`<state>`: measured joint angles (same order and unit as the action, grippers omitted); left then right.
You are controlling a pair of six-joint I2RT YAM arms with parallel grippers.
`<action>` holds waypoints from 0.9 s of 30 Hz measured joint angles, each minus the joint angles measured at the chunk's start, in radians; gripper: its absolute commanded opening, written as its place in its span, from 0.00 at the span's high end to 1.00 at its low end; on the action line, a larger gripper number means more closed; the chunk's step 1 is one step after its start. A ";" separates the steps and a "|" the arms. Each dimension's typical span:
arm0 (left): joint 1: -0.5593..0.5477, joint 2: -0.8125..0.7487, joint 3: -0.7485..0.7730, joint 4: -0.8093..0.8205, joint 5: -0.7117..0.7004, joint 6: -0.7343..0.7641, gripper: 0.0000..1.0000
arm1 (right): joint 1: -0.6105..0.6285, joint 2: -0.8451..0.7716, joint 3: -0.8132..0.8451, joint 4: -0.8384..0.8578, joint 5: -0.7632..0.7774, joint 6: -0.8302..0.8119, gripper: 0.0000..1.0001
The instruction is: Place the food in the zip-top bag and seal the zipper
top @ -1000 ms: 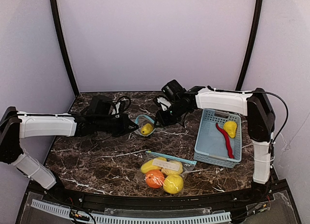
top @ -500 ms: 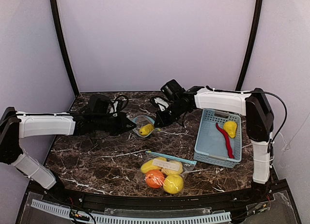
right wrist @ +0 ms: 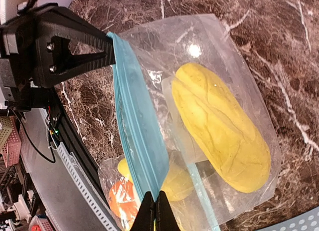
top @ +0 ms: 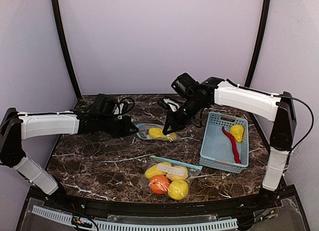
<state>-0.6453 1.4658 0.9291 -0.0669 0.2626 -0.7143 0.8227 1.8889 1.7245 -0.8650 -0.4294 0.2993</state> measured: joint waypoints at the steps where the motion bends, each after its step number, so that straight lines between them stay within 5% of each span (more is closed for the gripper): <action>1: 0.000 0.015 0.014 -0.004 0.005 0.009 0.99 | 0.003 -0.006 -0.014 -0.007 0.000 0.012 1.00; 9: -0.009 0.138 0.040 -0.023 0.069 0.047 0.99 | 0.004 0.012 -0.089 0.019 0.014 0.082 0.87; 14: -0.009 0.177 0.041 -0.030 0.100 0.056 0.99 | 0.004 0.053 -0.088 0.072 0.032 0.086 0.47; 18: -0.009 0.187 0.041 -0.032 0.118 0.061 0.99 | 0.008 0.087 -0.087 0.111 0.068 0.059 0.28; 27: -0.009 0.189 0.054 -0.032 0.148 0.073 0.99 | 0.054 0.216 0.002 0.121 0.217 -0.018 0.21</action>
<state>-0.6544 1.6550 0.9833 -0.0986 0.4107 -0.6415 0.8764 2.1044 1.7264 -0.7437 -0.2119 0.2810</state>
